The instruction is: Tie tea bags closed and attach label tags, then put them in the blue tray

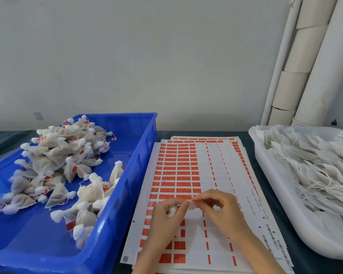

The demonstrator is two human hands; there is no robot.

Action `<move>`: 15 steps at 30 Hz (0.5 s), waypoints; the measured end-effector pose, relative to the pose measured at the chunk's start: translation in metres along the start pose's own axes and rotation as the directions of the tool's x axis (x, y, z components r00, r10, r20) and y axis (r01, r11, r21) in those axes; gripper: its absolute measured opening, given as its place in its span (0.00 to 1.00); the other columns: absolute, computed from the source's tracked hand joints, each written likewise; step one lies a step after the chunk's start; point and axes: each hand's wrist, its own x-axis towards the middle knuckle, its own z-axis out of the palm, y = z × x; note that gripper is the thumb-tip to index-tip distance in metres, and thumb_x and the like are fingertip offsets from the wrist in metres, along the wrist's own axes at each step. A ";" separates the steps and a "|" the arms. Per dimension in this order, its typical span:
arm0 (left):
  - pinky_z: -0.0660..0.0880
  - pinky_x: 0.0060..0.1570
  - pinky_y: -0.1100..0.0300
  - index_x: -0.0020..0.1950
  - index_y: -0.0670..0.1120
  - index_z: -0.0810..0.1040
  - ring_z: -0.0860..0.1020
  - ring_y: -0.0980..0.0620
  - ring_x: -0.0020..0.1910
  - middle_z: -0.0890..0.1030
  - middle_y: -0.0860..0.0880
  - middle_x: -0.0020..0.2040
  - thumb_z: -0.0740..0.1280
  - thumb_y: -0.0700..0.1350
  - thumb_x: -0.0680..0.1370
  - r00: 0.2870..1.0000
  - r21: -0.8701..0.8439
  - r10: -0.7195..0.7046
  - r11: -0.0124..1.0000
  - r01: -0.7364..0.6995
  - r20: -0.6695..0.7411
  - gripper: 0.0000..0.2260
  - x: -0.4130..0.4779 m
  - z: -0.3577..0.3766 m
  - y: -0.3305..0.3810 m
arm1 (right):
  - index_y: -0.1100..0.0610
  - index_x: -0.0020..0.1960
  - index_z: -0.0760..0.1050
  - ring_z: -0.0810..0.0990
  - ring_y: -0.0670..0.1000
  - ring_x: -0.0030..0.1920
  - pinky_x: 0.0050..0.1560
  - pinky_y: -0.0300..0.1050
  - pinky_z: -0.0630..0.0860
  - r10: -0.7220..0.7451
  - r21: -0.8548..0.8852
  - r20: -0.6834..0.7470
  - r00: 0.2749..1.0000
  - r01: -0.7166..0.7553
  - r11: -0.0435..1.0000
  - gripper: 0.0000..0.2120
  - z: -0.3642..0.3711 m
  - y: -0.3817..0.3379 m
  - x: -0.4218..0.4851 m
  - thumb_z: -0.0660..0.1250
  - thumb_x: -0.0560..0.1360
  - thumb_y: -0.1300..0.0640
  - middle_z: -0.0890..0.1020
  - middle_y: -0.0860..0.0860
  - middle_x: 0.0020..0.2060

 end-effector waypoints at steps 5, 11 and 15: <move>0.70 0.40 0.72 0.35 0.56 0.82 0.78 0.67 0.44 0.82 0.64 0.37 0.70 0.46 0.76 0.997 -0.046 -0.071 0.997 0.069 -0.028 0.10 0.000 -0.002 0.000 | 0.46 0.49 0.84 0.82 0.40 0.48 0.49 0.31 0.77 -0.110 -0.060 0.058 0.992 0.113 0.992 0.11 0.000 0.002 -0.001 0.72 0.71 0.60 0.83 0.35 0.43; 0.74 0.39 0.71 0.39 0.52 0.83 0.79 0.60 0.36 0.80 0.58 0.31 0.68 0.47 0.77 0.996 -0.113 -0.086 0.990 0.087 0.011 0.08 0.002 -0.005 0.000 | 0.47 0.55 0.80 0.79 0.34 0.52 0.52 0.26 0.74 -0.189 -0.151 0.118 0.975 0.205 0.967 0.15 0.002 0.006 -0.002 0.71 0.73 0.63 0.79 0.31 0.48; 0.75 0.42 0.72 0.43 0.54 0.83 0.80 0.62 0.44 0.83 0.60 0.39 0.70 0.47 0.76 0.999 -0.107 -0.018 0.994 0.023 0.051 0.04 0.001 -0.005 0.000 | 0.42 0.51 0.81 0.82 0.41 0.46 0.45 0.30 0.78 -0.176 -0.082 0.065 0.982 0.181 0.980 0.17 0.004 0.004 -0.003 0.72 0.72 0.63 0.82 0.32 0.44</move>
